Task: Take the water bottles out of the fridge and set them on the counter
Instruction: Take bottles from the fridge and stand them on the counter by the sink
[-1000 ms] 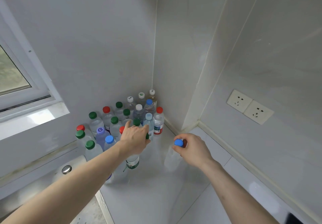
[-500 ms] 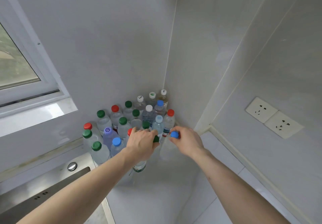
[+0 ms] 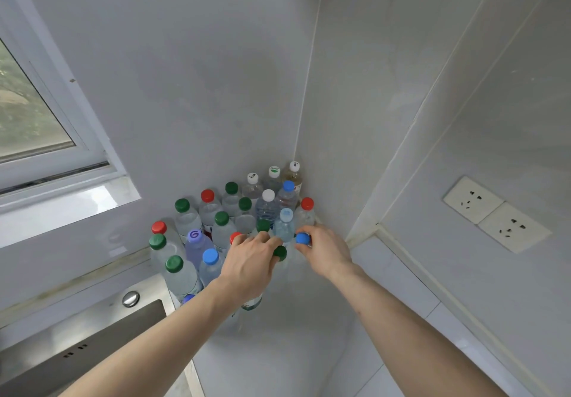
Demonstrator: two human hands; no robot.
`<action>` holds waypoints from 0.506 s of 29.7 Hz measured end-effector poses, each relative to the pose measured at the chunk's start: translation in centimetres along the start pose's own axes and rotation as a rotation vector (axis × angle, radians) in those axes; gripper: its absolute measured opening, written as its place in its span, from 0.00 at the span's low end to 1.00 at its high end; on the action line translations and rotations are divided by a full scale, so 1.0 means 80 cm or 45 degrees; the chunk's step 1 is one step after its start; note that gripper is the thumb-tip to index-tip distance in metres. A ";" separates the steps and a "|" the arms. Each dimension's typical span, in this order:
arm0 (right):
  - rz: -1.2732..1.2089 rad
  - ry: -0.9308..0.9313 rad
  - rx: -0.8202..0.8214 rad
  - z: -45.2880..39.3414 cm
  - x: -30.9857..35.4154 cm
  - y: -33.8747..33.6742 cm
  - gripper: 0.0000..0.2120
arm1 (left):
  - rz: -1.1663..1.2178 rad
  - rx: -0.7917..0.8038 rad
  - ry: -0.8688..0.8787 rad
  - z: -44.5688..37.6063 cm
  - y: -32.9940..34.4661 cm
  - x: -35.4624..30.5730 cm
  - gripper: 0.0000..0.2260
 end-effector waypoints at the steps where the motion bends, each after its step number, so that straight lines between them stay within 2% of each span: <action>1: -0.003 0.004 0.015 0.001 0.000 0.001 0.10 | 0.015 -0.014 -0.001 0.002 0.000 0.001 0.12; 4: -0.035 0.013 0.063 0.006 -0.004 0.001 0.10 | 0.050 -0.032 -0.001 0.008 -0.001 0.004 0.13; 10: -0.108 0.028 0.106 0.045 -0.007 -0.010 0.25 | 0.134 -0.005 -0.014 0.040 -0.015 0.008 0.16; 15: -0.426 0.039 0.023 0.133 -0.010 -0.027 0.26 | 0.274 0.001 -0.017 0.091 -0.041 0.000 0.17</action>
Point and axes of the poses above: each hand's wrist, its own z-axis away from the middle knuckle, its own y-axis out of the palm, x = y × z, the point moved 6 cm from there along -z, towards the middle knuckle
